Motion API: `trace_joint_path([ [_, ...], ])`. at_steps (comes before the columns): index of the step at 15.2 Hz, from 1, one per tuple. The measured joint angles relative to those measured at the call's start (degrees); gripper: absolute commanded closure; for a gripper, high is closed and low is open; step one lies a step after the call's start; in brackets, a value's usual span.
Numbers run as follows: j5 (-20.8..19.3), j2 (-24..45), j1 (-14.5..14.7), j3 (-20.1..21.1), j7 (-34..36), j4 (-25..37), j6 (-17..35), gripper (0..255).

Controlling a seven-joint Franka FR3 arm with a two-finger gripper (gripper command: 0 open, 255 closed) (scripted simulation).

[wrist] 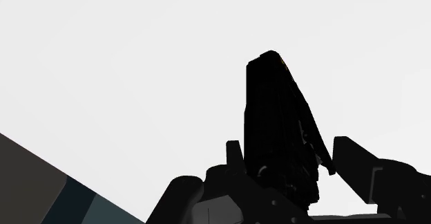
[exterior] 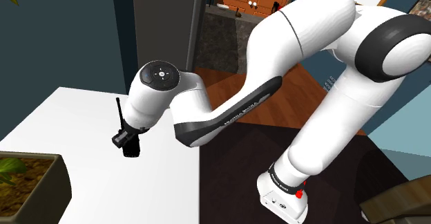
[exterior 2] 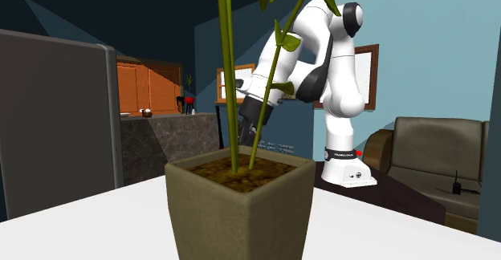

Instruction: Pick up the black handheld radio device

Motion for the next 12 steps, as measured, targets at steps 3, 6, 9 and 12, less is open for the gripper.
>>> trace_joint_path([
  [3,4.4,-2.1,-0.4,0.6,-3.5,0.4,-1.1,255],
  [6,8.5,-4.4,-0.3,0.8,-6.8,0.7,-2.3,255],
  [9,12.2,-6.3,-0.2,0.6,-9.9,1.4,-3.7,255],
  [12,15.8,-8.4,0.4,0.2,-12.8,2.0,-5.3,255],
])
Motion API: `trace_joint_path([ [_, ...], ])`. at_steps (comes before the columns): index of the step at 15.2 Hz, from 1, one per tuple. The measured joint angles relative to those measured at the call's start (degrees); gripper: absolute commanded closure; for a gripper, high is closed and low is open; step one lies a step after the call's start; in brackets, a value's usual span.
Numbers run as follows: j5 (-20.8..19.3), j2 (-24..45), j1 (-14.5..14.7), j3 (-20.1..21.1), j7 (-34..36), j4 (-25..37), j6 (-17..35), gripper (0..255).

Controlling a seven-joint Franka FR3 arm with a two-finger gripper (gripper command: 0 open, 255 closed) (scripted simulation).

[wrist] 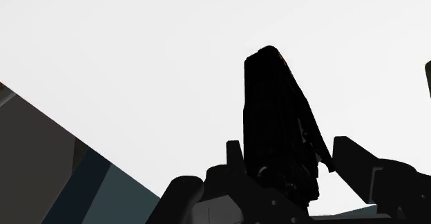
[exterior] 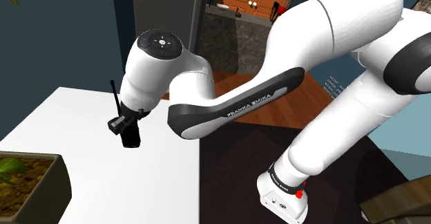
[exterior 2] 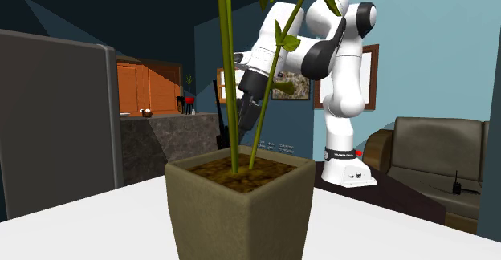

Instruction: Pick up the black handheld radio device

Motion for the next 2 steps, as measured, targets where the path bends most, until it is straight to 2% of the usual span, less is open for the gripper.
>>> trace_joint_path([
  [2,1.5,-0.9,0.3,-0.3,-1.3,0.5,-0.9,255],
])
